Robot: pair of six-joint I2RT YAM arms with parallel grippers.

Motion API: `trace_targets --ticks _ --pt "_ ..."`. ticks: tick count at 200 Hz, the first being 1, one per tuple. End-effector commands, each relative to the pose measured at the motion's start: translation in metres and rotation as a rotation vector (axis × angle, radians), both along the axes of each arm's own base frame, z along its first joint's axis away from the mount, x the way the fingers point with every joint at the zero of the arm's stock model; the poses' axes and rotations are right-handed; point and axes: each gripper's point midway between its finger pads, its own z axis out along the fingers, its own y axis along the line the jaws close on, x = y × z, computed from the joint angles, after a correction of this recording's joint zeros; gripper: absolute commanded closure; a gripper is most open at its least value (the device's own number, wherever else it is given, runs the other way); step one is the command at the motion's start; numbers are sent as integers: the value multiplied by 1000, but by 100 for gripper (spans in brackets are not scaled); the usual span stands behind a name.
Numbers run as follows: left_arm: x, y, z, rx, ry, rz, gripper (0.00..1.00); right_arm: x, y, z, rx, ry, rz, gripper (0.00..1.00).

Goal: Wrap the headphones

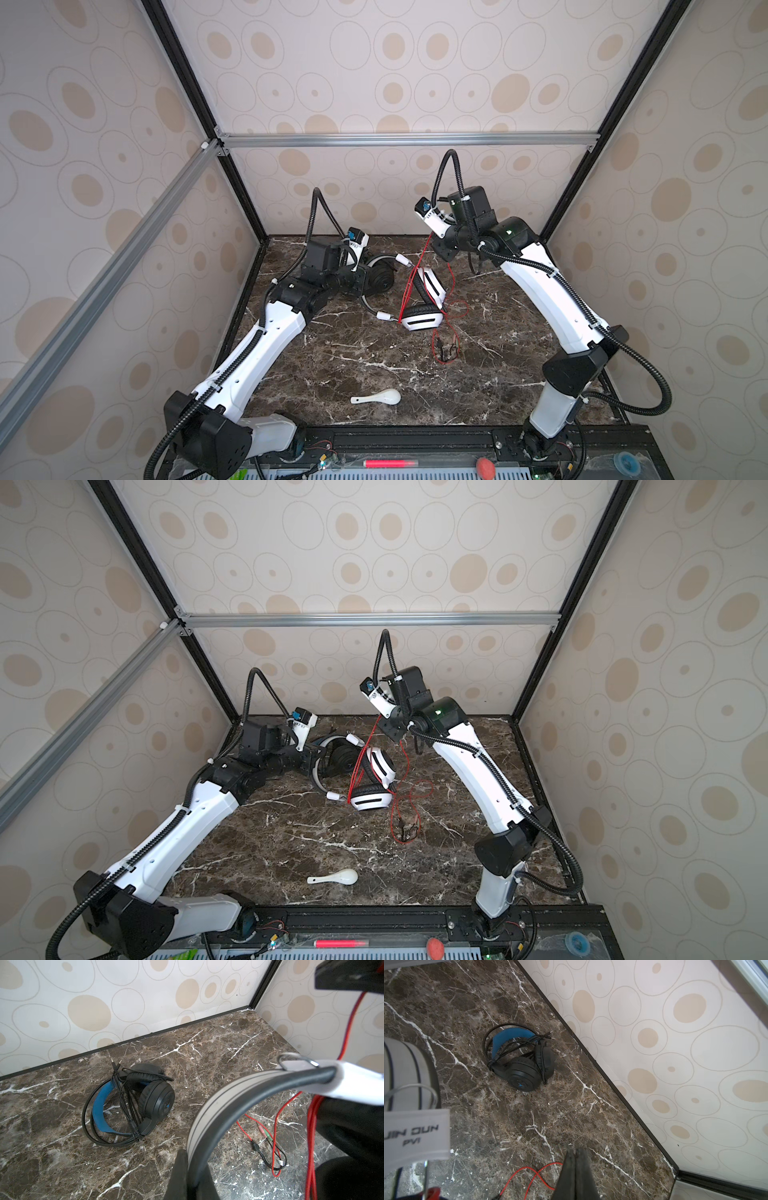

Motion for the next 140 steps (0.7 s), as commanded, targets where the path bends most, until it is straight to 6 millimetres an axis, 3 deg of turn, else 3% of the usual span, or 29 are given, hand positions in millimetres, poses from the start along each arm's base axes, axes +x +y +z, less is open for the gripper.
trace_targets --ticks 1,37,92,140 --pt "-15 -17 64 -107 -112 -93 100 3 1 13 87 -20 2 96" --pt "-16 -21 93 -138 -152 -106 100 3 1 9 145 -13 5 95" --pt "-18 -26 125 -173 -192 -131 100 3 -8 12 382 -6 3 88" --pt "-20 -33 160 -223 -232 -154 100 1 -5 -5 473 9 17 82"
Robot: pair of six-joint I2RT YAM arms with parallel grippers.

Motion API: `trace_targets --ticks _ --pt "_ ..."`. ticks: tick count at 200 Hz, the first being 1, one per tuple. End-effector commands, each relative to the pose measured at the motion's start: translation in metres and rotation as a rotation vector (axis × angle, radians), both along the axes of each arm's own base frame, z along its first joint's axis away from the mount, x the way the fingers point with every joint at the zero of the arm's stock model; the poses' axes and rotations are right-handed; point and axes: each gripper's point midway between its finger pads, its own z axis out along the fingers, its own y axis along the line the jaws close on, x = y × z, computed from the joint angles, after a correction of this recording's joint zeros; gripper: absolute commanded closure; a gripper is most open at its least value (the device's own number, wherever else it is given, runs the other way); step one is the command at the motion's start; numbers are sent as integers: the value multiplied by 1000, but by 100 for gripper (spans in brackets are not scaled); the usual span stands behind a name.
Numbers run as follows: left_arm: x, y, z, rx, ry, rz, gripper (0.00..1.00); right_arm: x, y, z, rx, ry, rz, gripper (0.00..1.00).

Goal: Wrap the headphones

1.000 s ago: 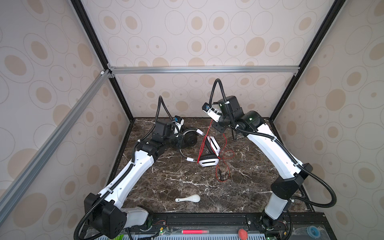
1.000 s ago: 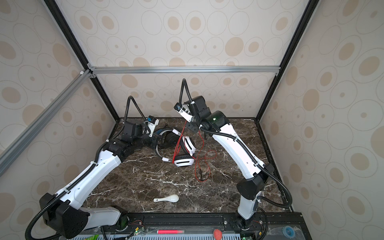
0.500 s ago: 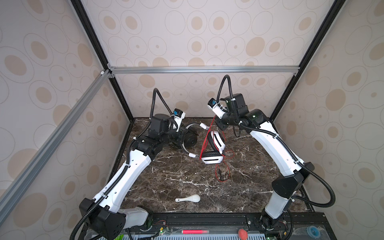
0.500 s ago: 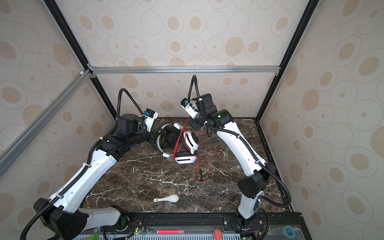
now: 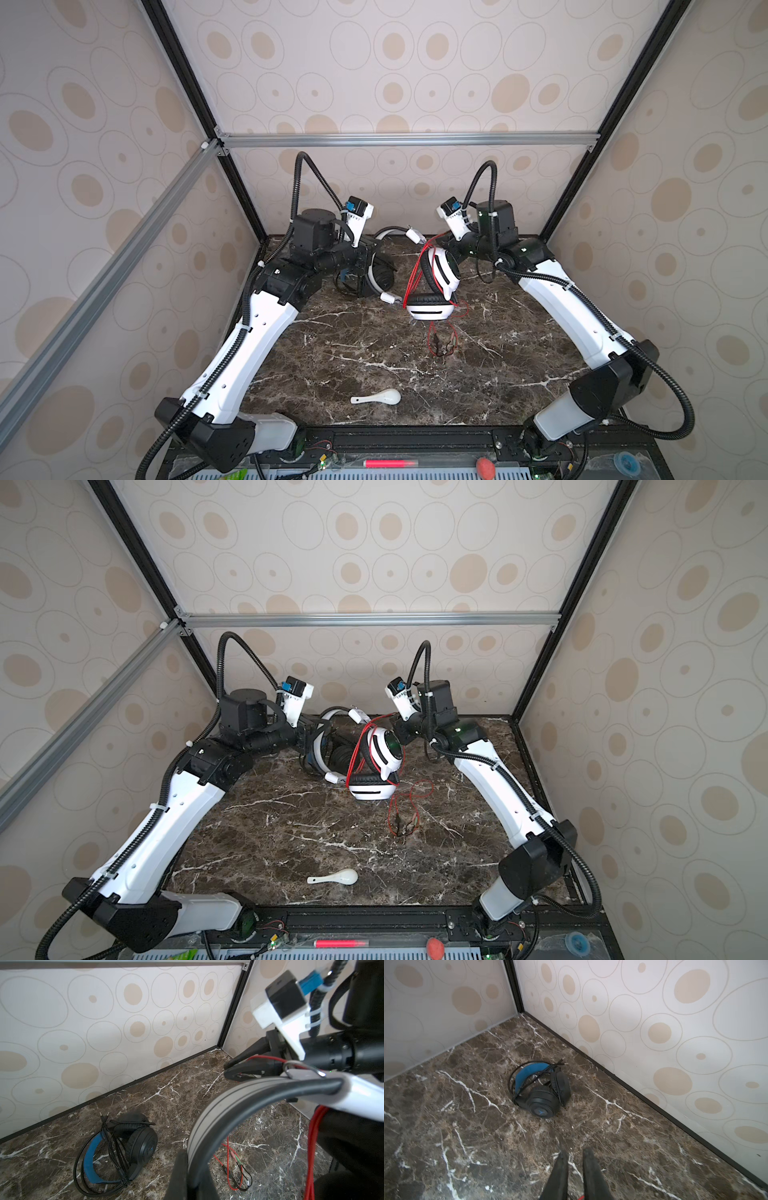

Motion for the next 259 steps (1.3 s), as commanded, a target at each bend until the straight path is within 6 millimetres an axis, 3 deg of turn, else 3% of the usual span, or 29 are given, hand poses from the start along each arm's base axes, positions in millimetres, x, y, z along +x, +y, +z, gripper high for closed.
trace_targets --ticks 1,81,184,259 --pt "-12 -8 55 -111 -86 -50 100 -1 9 12 98 -35 24 82" --pt "-12 -8 92 -160 -129 -46 100 -2 15 -26 247 11 14 82" --pt "-15 -11 148 -291 -205 -60 100 10 13 -57 441 36 -21 82" --pt "-16 -13 153 -322 -199 -70 100 21 16 -87 538 80 -21 82"
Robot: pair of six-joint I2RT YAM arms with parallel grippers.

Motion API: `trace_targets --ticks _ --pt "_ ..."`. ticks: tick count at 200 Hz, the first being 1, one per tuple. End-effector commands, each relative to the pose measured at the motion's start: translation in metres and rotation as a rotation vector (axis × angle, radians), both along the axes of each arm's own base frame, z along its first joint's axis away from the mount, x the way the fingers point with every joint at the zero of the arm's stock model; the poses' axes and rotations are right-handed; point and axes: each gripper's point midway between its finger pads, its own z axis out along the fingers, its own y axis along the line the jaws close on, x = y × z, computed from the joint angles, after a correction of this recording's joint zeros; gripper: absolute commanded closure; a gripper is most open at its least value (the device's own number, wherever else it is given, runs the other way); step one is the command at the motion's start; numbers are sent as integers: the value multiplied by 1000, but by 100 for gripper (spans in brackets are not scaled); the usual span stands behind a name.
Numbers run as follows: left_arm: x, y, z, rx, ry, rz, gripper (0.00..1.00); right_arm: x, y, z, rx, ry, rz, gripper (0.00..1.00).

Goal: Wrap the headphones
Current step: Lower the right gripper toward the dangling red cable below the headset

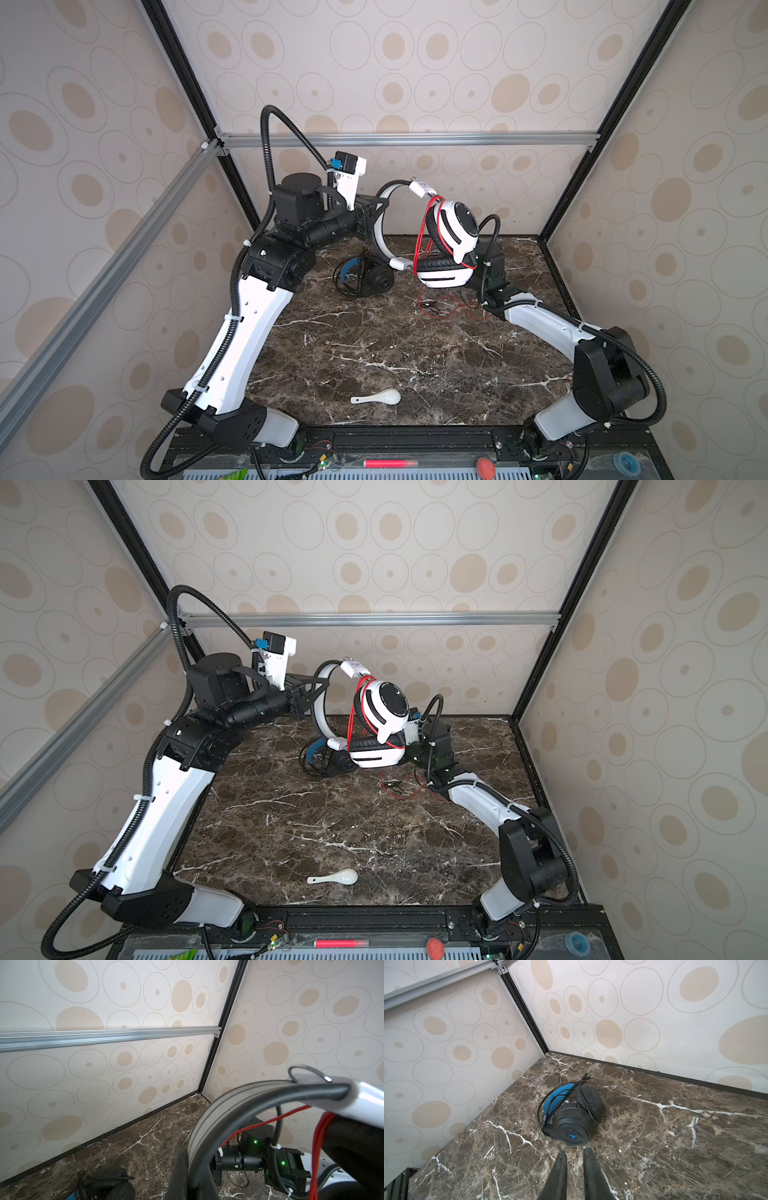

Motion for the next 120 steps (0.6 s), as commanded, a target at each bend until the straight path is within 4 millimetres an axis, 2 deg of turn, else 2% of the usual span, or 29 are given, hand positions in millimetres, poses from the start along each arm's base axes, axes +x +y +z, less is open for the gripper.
trace_targets --ticks 1,20,56,80,120 --pt "-16 0 46 -107 -89 -35 100 8 2 3 72 -13 2 82" --pt "-22 -4 49 -119 -91 -68 100 14 6 0 92 -7 10 82" --pt "-20 -4 50 -120 -91 -68 100 25 14 -11 109 16 26 82" --pt "-18 -5 56 -139 -86 -69 100 27 19 -18 109 29 50 89" --pt "-12 -3 63 -160 -87 -44 100 24 15 -28 80 36 40 98"
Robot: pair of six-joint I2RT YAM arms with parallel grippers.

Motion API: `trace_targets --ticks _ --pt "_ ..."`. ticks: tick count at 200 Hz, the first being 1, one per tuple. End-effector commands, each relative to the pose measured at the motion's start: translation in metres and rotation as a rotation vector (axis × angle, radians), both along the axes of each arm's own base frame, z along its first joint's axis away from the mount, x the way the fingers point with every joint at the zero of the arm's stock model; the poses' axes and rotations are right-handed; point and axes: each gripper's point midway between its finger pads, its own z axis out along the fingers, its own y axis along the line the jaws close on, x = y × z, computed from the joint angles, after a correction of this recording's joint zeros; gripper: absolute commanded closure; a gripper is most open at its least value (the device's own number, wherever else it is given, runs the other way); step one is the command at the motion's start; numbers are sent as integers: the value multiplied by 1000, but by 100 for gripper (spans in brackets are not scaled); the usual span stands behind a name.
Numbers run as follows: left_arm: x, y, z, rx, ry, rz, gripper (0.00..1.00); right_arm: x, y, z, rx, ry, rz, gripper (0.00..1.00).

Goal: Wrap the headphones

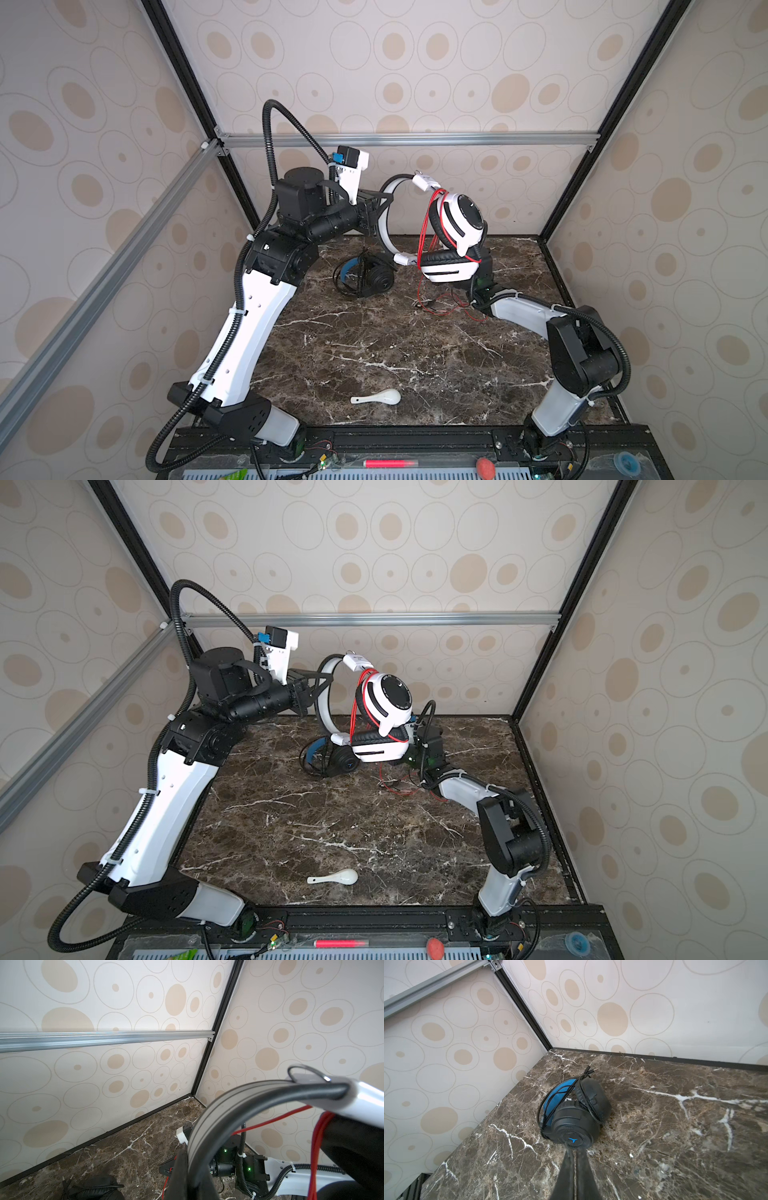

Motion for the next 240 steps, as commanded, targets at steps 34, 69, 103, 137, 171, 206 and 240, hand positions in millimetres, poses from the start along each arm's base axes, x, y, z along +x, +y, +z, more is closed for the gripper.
trace_targets --ticks 34,69,103,137,171,206,240 --pt "-6 18 69 -158 -122 90 100 -9 -6 4 -25 -22 1 99" --pt "11 37 85 -239 -149 227 100 -29 -17 -7 -77 6 -6 100" --pt "30 47 88 -314 -135 324 100 -54 -23 -16 -133 27 -5 100" --pt "40 54 89 -392 -134 374 100 -83 -19 -17 -195 28 12 100" --pt "59 66 74 -393 -98 490 100 -110 -13 -17 -307 3 37 100" --pt "80 84 48 -345 -55 647 100 -128 -11 -8 -391 -34 60 100" --pt "92 92 29 -309 -48 731 100 -143 -5 -4 -461 -66 87 100"
